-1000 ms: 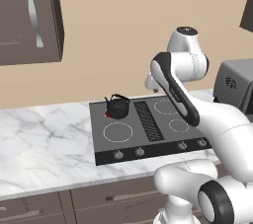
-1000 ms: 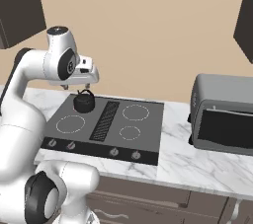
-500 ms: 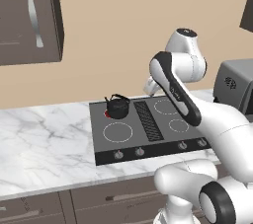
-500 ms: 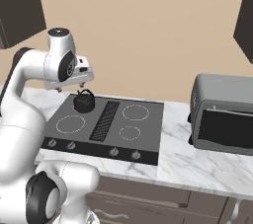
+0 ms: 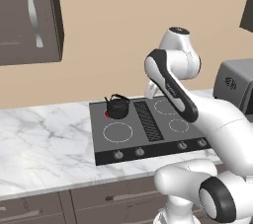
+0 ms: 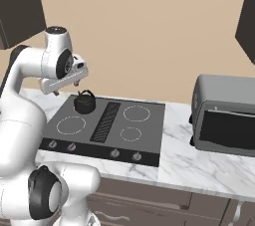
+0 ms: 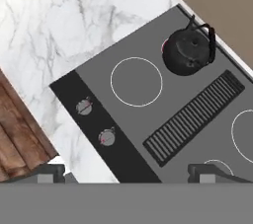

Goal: The kettle is done boiling. Turn off the stove, then wait for 300 timesteps before moving the kettle to the dining table.

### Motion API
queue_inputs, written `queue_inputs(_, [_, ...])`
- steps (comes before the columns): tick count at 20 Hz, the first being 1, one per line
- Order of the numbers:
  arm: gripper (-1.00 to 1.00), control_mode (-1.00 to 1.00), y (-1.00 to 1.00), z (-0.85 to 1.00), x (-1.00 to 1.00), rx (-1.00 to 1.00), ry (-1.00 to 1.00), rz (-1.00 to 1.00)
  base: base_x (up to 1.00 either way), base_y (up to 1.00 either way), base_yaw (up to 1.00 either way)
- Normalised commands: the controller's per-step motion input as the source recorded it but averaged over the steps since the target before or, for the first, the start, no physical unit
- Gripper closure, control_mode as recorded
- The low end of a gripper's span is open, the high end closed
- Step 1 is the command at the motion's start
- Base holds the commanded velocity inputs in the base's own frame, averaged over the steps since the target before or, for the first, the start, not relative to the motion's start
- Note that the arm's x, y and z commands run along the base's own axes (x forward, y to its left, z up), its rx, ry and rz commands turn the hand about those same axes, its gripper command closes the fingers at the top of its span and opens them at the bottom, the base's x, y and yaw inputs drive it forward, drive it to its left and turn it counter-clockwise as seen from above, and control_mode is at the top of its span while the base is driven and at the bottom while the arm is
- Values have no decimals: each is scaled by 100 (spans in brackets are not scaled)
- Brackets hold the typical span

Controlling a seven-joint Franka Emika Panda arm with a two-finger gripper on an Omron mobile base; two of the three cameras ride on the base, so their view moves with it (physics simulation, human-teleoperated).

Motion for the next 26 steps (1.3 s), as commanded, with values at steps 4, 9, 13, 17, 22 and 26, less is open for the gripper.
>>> queue_inputs(4, [-100,-100,3,-5,-2,-16,0,33,0,0,0])
queue_inputs(9, [-100,-100,0,-13,-8,-13,-1,41,0,0,0])
queue_inputs(13, [-100,-100,0,-18,-10,-9,-1,47,0,0,0])
queue_inputs(17, [-100,-100,0,-14,-12,-9,-2,51,0,0,0])
queue_inputs(22, [-100,-100,0,-13,-14,-10,-4,52,0,0,0])
queue_inputs(26, [-100,-100,0,-17,-16,-9,-3,53,0,0,0])
